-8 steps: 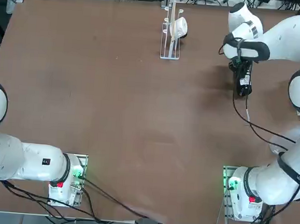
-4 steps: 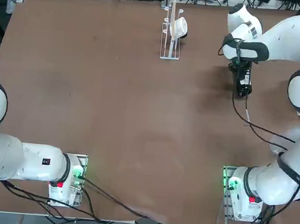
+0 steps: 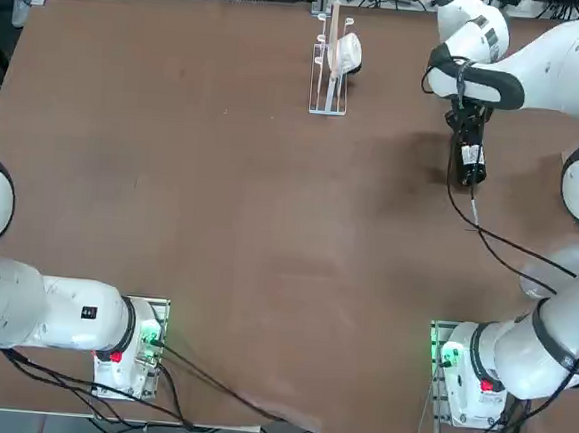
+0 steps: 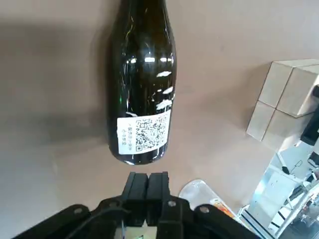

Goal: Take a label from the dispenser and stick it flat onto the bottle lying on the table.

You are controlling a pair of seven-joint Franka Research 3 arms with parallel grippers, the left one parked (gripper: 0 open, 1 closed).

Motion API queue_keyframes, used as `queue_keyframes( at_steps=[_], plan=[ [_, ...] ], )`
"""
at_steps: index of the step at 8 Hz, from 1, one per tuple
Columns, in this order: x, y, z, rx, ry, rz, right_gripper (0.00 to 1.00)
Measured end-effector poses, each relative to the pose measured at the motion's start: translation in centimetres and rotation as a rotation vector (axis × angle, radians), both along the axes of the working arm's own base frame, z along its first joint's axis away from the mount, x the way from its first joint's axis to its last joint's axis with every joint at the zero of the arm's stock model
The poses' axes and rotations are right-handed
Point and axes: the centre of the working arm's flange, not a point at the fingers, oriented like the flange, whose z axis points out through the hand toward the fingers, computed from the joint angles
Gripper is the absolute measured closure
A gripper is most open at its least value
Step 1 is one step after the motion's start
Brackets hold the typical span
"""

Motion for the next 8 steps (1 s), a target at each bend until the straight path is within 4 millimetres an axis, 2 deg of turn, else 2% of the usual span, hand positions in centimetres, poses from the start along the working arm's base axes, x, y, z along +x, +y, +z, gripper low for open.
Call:
queue_keyframes(
  at_steps=[5,8],
  plan=[
    [-0.2,-0.2,-4.7,-0.009,0.006,-0.018,0.98],
    [0.2,-0.1,-5.9,0.004,-0.014,-0.016,0.98]
  ],
)
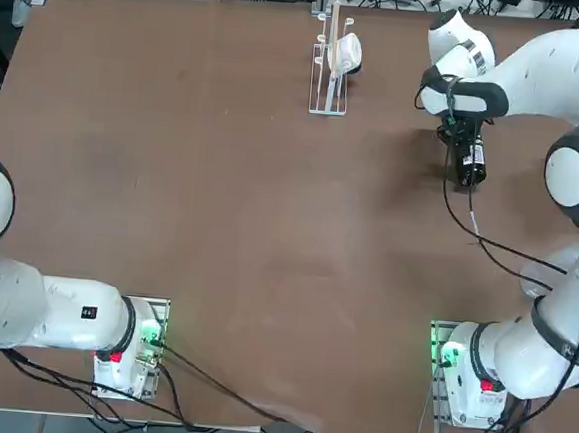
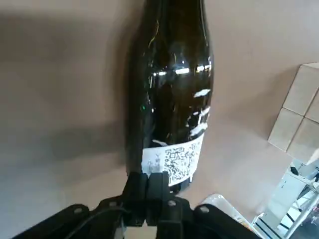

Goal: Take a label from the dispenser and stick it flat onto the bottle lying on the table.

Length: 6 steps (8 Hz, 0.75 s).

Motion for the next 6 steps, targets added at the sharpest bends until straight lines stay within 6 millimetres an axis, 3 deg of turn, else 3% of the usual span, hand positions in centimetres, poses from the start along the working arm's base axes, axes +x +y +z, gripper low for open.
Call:
queue_keyframes(
  at_steps=[6],
  plan=[
    [0.1,-0.1,-1.3,0.003,-0.005,-0.003,0.98]
  ],
)
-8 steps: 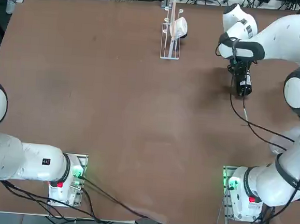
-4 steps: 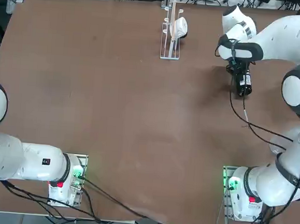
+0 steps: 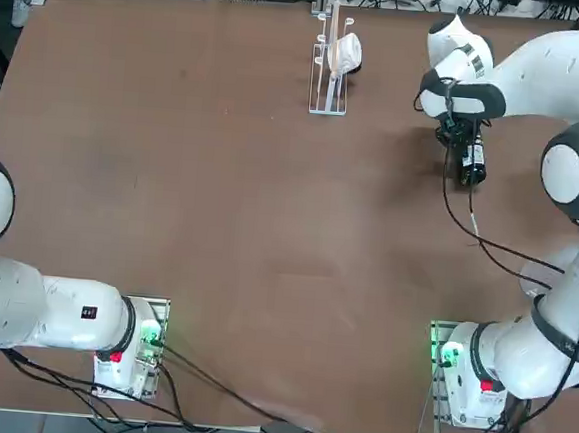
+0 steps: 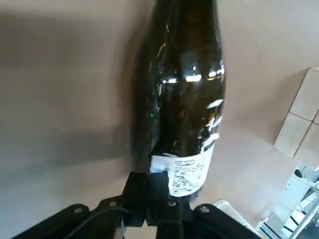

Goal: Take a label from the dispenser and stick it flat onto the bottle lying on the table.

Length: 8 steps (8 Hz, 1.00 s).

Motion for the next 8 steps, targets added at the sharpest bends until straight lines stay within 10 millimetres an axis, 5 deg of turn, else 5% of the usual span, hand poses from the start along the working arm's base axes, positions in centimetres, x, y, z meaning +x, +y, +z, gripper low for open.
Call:
queue_keyframes(
  at_steps=[5,8],
  plan=[
    [0.2,0.5,-0.2,0.003,-0.03,-0.01,0.98],
    [2.8,1.8,3.9,0.008,-0.076,-0.037,0.98]
  ],
)
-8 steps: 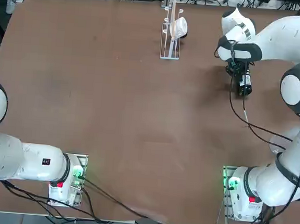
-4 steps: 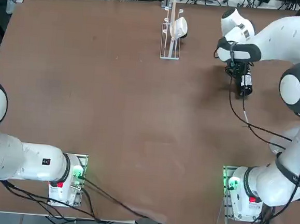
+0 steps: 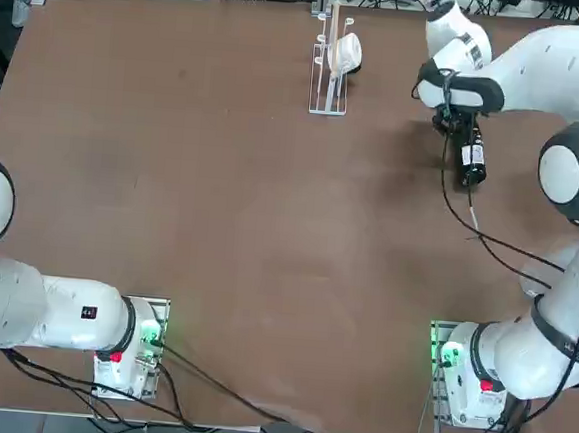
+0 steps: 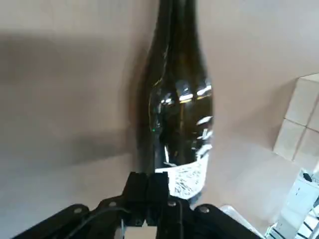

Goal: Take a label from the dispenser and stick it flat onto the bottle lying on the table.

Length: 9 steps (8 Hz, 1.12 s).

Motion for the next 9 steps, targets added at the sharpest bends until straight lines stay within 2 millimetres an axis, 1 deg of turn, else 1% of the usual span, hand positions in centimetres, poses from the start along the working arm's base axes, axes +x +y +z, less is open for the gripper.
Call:
queue_keyframes(
  at_steps=[2,4,5,6,7,8,9],
  plan=[
    [2.0,1.2,5.6,-0.003,-0.014,-0.046,0.98],
    [3.4,1.4,10.9,0.001,-0.019,-0.054,0.96],
    [4.0,1.2,13.5,0.015,-0.026,-0.039,0.96],
    [4.5,0.8,15.9,0.036,-0.036,-0.016,0.93],
    [4.8,0.1,18.4,0.06,-0.051,0.008,0.9],
    [4.8,-1.1,21.2,0.108,-0.068,0.027,0.85],
    [4.5,-2.8,24.4,0.178,-0.081,0.04,0.69]
  ],
)
